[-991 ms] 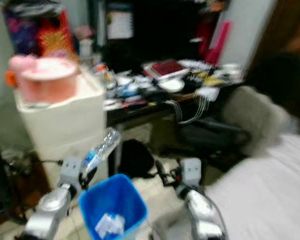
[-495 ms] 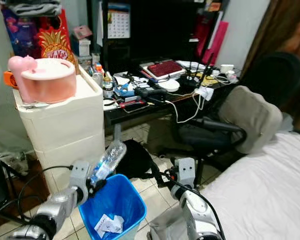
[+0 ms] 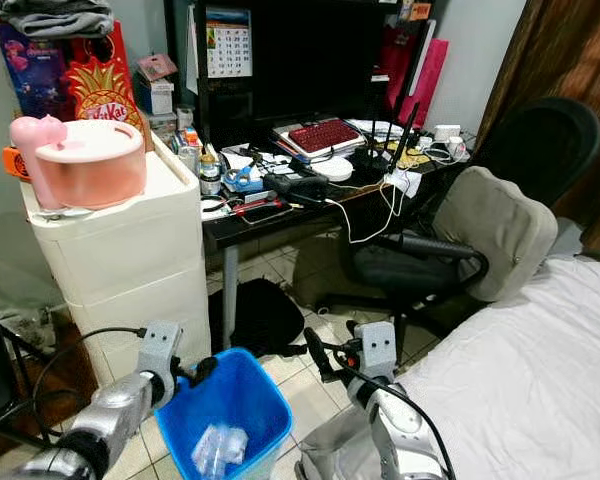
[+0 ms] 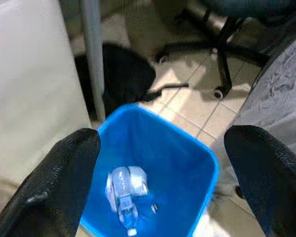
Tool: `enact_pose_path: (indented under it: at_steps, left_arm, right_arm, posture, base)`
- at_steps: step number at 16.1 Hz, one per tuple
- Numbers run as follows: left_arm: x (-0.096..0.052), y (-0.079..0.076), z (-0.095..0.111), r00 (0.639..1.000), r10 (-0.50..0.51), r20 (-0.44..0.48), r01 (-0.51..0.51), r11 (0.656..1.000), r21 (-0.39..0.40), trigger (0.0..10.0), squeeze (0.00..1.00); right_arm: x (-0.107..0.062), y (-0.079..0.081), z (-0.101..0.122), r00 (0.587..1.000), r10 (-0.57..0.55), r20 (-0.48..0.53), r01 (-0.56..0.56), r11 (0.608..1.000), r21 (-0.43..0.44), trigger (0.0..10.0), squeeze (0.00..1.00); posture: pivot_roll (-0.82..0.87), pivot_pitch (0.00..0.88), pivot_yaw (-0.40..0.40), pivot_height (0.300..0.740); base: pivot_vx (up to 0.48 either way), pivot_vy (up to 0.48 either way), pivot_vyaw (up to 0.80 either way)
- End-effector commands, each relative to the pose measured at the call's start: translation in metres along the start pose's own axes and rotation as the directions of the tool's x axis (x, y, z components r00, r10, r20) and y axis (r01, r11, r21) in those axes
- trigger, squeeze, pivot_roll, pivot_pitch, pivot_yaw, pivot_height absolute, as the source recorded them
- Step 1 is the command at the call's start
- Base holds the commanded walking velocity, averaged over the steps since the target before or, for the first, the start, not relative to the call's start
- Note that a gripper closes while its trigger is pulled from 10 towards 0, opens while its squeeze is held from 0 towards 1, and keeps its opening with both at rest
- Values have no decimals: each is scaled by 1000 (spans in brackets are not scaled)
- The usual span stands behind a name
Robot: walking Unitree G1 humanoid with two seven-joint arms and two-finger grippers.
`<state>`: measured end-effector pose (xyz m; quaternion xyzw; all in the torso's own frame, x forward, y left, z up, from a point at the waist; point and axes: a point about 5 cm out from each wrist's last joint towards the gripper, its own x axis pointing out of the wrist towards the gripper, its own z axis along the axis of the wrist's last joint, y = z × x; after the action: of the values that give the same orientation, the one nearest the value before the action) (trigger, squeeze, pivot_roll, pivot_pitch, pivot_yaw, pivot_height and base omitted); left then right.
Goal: Clean up the room
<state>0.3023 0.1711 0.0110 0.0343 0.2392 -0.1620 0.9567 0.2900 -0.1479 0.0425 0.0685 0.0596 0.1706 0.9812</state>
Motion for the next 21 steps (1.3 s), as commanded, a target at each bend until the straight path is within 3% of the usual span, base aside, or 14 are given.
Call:
enact_pose_path:
  at_steps: [1, 2, 3, 4, 6, 7, 9, 11, 16, 21]
  left_arm:
    - [-5, -4, 15, 989, -39, 142, 30, 997, 67, 10000, 0]
    - [-22, -5, 31, 952, -29, 304, 1, 996, 89, 10000, 0]
    - [-48, -16, 55, 884, -29, 467, -24, 994, 106, 10000, 0]
    - [-55, -21, 62, 863, -33, 505, -22, 994, 104, 10000, 0]
    - [-80, -45, 83, 796, -53, 602, -12, 995, 103, 10000, 0]
    - [-81, -49, 83, 794, -63, 604, -4, 994, 108, 10000, 0]
    - [-72, -44, 69, 850, -38, 525, -23, 994, 109, 10000, 0]
    - [-66, -42, 67, 882, -16, 471, -39, 994, 107, 10000, 0]
    - [-54, -45, 70, 890, -40, 454, -28, 989, 143, 10000, 0]
    - [-43, -44, 64, 915, -43, 401, -5, 993, 118, 10000, 0]
  right_arm:
    - [-4, -8, 9, 999, -30, 37, 31, 999, -28, 10000, 0]
    - [-8, -10, 13, 996, -55, 65, 57, 998, -35, 10000, 0]
    - [-14, -13, 18, 993, -78, 93, 83, 995, -47, 10000, 0]
    - [-15, -15, 18, 992, -84, 99, 89, 995, -49, 10000, 0]
    - [-19, -18, 21, 985, -127, 117, 138, 986, -90, 10000, 0]
    - [-18, -19, 23, 983, -134, 122, 145, 985, -89, 10000, 0]
    - [-9, -16, 27, 988, -110, 111, 123, 986, -114, 10000, 0]
    - [-3, -13, 28, 991, -94, 99, 105, 989, -107, 10000, 0]
    - [2, -10, 25, 994, -80, 75, 86, 993, -84, 10000, 0]
    - [-6, -12, 17, 995, -81, 54, 85, 994, -70, 10000, 0]
  posture:
    - [92, 0, -105, 740]
    - [97, 0, -106, 740]
    - [110, 0, -111, 740]
    - [121, 0, -114, 740]
    - [130, 0, -118, 740]
    - [133, 0, -120, 740]
    - [132, 0, -120, 740]
    - [120, 0, -111, 740]
    - [96, 0, -98, 740]
    - [70, 0, -88, 740]
  base:
    - [0, 0, 0]
    - [0, 0, 0]
    - [0, 0, 0]
    - [0, 0, 0]
    - [0, 0, 0]
    - [0, 0, 0]
    - [0, 0, -394]
    - [0, 0, -788]
    - [0, -288, -788]
    - [0, 0, -788]
